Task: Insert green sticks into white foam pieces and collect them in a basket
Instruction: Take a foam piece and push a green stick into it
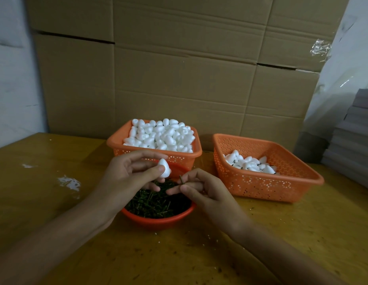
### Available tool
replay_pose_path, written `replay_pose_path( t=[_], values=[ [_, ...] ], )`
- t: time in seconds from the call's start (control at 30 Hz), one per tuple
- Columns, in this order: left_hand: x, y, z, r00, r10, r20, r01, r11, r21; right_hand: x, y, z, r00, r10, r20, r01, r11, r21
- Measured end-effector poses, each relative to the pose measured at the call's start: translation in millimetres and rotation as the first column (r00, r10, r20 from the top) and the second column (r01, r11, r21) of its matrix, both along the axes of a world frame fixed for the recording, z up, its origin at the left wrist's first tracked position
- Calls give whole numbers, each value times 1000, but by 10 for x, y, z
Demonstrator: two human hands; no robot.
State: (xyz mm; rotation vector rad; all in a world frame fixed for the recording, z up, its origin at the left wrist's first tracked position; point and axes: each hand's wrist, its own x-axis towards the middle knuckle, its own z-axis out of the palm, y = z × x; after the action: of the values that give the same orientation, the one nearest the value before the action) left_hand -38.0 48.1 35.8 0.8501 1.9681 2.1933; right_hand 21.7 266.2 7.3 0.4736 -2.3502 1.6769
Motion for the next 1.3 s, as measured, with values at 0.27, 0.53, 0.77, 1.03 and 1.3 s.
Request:
replay_pose_path(
  t=[0.27,0.53,0.77,1.03,1.3],
  values=[
    [-21,-9,-5,1000,5,20,-5,1000,-14,36,-61,-19,989,-122,-82,131,983,124],
    [-15,-13,6,998,-4,63,4,1000,4,48,-54,-31,955,-229,-187,247,965,82],
    [-10,-31,37,996,-31,88,27,998,54,65,-83,-14,960,-193,-201,192,981,-24],
    [-33,-40,34,987,-42,154,32,997,71,88,-88,-22,960,-173,-220,146,980,-134],
    [-1,-42,43,987,-83,139,75,995,60,70,-103,-41,963,-198,-185,156,963,-221]
  ],
)
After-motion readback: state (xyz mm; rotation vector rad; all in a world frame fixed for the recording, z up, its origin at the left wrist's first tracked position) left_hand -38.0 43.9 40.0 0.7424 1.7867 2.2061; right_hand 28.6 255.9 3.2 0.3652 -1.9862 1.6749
